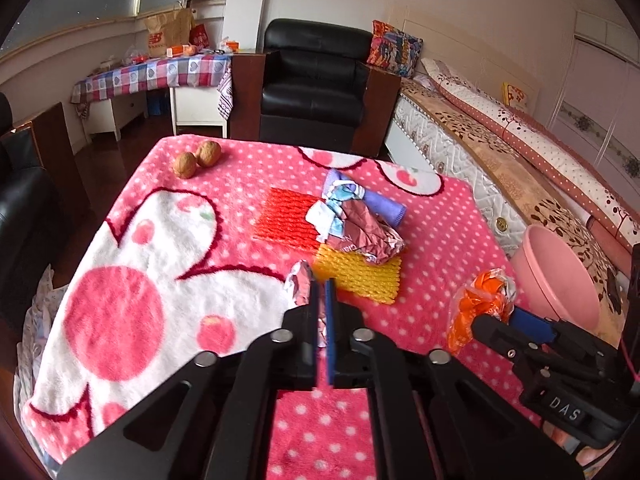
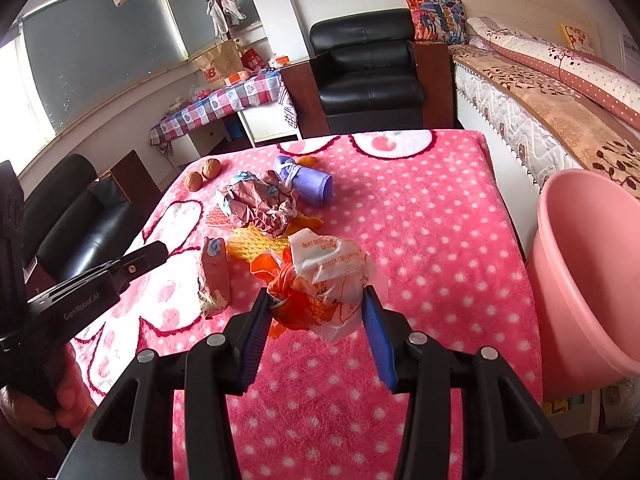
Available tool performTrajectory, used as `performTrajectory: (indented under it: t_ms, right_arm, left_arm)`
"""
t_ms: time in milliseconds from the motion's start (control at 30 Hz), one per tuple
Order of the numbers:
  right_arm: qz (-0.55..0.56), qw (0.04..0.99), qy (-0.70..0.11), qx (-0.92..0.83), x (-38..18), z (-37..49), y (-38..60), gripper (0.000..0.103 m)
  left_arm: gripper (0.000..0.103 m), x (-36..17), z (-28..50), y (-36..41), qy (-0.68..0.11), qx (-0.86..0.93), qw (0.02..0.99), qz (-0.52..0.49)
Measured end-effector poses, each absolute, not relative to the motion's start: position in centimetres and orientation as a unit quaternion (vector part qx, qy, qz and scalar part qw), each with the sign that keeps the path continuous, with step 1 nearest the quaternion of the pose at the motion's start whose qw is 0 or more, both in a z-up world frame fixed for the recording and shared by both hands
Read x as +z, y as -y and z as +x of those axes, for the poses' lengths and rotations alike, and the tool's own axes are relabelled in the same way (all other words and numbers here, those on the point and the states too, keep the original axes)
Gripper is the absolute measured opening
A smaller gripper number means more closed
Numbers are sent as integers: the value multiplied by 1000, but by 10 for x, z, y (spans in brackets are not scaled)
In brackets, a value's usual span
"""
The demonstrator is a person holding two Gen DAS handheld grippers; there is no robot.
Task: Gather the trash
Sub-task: 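Grasp the orange-and-white wrapper with the right tool while the left tool grasps a pink wrapper, then carry the wrappers over the pink bucket with both tools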
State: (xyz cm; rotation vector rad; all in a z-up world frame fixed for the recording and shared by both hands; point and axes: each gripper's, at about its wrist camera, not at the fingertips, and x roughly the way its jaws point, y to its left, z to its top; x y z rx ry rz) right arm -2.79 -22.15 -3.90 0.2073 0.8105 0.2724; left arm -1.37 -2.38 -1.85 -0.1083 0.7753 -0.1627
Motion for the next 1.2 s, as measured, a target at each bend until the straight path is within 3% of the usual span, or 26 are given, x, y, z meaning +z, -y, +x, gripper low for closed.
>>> performTrajectory:
  t_ms: [33, 67, 333, 400, 467, 600, 1200]
  right_arm:
    - [101, 904, -393, 134, -39, -28, 221, 45]
    - [102, 904, -393, 135, -39, -28, 221, 45]
    - [108, 912, -371, 135, -26, -30, 235, 45]
    - [110, 914, -367, 131, -24, -31, 239, 45]
    - [115, 915, -366, 129, -25, -33, 244, 45]
    - [124, 914, -367, 123, -28, -36, 253, 45]
    - [159, 930, -326, 60, -9, -60, 323, 45]
  left_arm:
    - [32, -21, -13, 26, -381, -80, 920, -52]
    - [43, -24, -11, 28, -388, -82, 917, -53]
    - [43, -50, 7, 37, -436, -55, 897, -54]
    - [41, -54, 8, 38, -440, -42, 896, -47]
    - [19, -58, 9, 39, -445, -34, 894, -42]
    - [12, -56, 4, 41, -434, -30, 900, -32]
    - [12, 18, -33, 122, -291, -96, 952, 17]
